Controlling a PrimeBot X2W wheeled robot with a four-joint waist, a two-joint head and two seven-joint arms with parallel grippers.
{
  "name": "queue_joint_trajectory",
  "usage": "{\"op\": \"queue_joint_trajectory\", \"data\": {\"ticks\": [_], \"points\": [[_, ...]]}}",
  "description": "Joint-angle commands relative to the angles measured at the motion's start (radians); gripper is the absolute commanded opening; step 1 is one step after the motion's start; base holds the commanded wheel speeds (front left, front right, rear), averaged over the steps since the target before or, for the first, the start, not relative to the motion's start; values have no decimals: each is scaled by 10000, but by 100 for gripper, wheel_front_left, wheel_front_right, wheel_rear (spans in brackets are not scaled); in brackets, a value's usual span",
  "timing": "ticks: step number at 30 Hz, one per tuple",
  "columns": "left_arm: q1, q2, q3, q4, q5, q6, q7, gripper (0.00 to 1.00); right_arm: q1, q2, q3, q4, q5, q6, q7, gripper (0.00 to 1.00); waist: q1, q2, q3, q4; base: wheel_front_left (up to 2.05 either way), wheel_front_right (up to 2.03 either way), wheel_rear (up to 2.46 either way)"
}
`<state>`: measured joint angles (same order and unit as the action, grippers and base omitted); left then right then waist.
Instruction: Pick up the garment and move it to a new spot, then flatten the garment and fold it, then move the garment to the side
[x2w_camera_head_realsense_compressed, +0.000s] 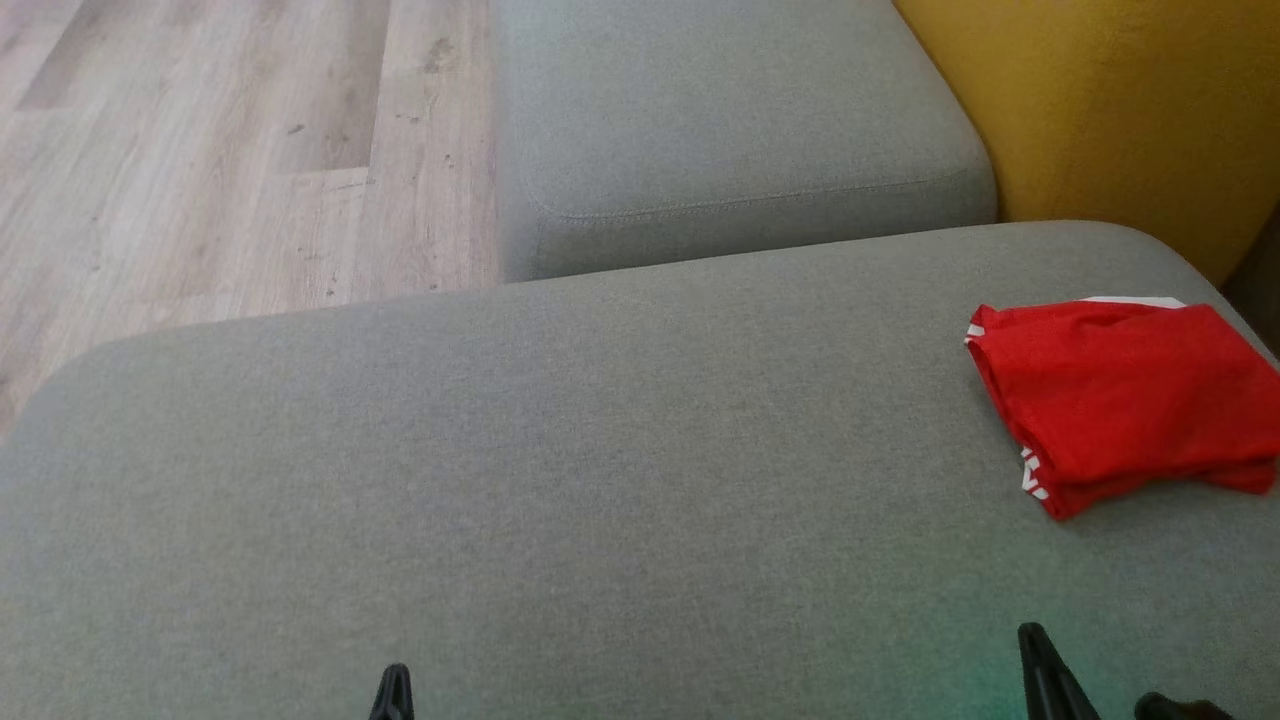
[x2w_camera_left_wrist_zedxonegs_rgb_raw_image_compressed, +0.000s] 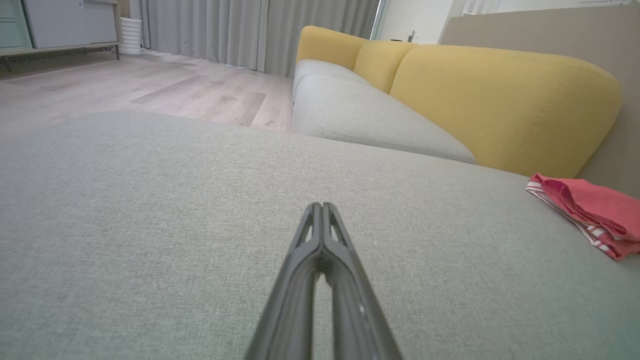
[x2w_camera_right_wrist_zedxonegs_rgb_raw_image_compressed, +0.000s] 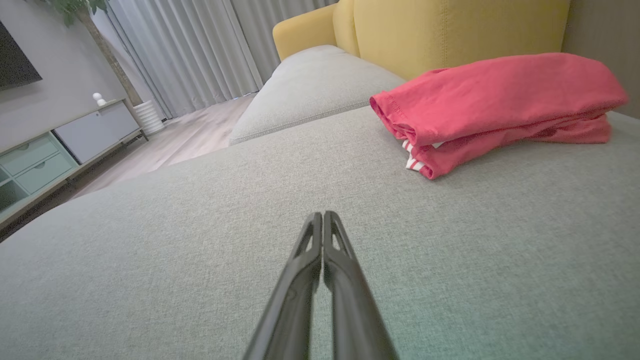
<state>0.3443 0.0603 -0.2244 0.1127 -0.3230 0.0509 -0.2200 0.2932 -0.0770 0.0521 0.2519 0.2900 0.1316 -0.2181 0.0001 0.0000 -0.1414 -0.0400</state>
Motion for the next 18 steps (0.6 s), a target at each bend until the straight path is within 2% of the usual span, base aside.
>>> {"op": "queue_joint_trajectory", "data": {"ticks": [1,18], "points": [[-491,62,169,-266,-252,-90,10,0,-540,-30,-69,-304,269,-1,54,0,0,0,13,5,0,0,0],[-1124,149,503,31,-2308,-367,398,0,-1067,-43,-232,-268,2311,-2,487,0,0,0,231,66,0,0,0]]}}
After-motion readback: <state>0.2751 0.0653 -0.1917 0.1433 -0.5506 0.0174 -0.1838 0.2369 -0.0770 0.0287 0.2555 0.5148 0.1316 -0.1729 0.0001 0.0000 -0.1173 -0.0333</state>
